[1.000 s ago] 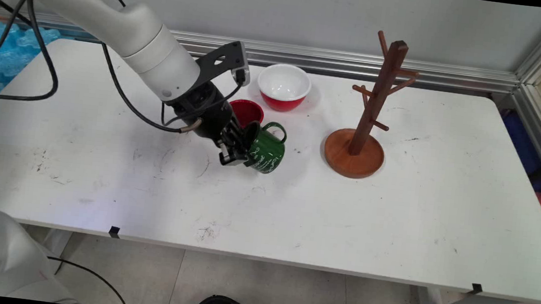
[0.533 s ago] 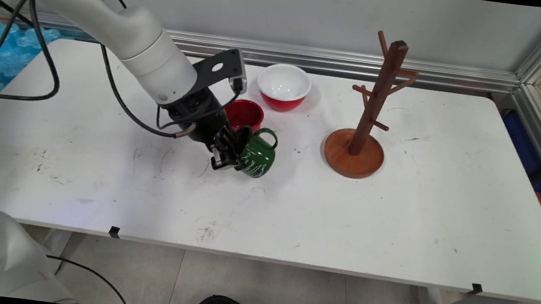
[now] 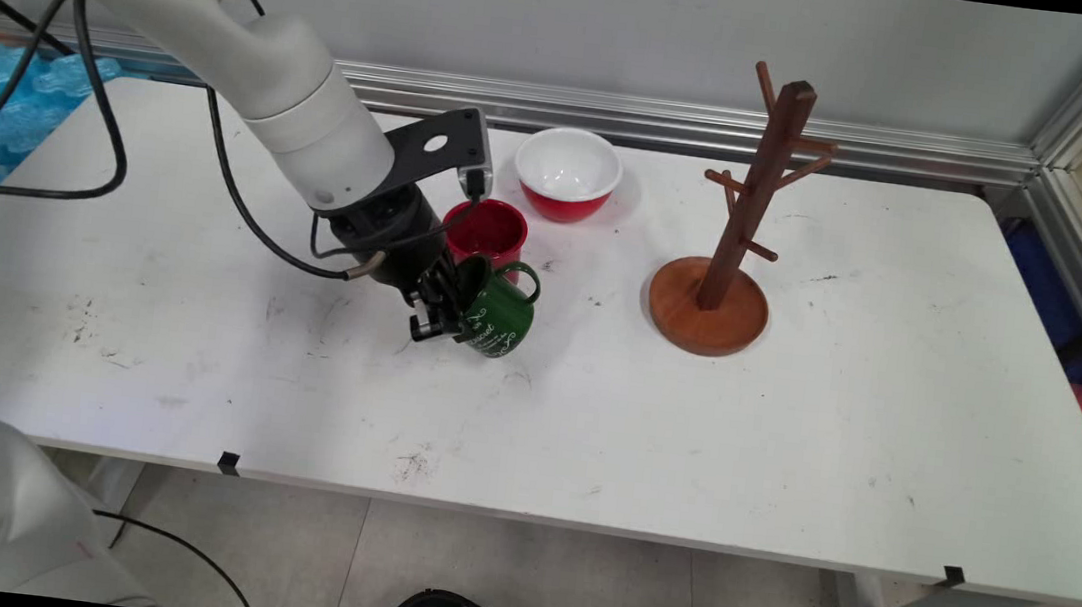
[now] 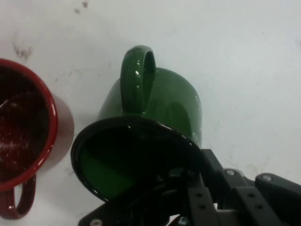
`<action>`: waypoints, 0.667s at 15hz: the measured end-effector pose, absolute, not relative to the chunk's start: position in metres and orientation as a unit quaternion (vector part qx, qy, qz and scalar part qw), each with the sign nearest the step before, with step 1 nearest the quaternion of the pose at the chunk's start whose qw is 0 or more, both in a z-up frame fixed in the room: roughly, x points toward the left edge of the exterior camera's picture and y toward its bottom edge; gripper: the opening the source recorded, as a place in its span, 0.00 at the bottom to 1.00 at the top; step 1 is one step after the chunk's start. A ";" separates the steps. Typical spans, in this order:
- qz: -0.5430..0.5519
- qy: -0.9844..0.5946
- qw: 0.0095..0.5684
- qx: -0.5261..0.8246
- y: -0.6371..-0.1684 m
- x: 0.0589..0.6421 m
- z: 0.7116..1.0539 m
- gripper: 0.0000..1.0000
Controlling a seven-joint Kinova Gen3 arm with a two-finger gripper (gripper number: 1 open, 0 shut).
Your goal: Place the picked object on the table
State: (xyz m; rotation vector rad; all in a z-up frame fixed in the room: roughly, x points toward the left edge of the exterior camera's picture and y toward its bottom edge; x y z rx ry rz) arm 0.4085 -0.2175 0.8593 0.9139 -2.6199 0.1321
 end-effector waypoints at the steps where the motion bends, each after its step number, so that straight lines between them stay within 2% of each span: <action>1: 0.047 -0.928 0.178 0.323 -0.218 0.408 0.859 0.00; 10: 0.046 -0.939 0.143 0.308 -0.219 0.406 0.858 0.00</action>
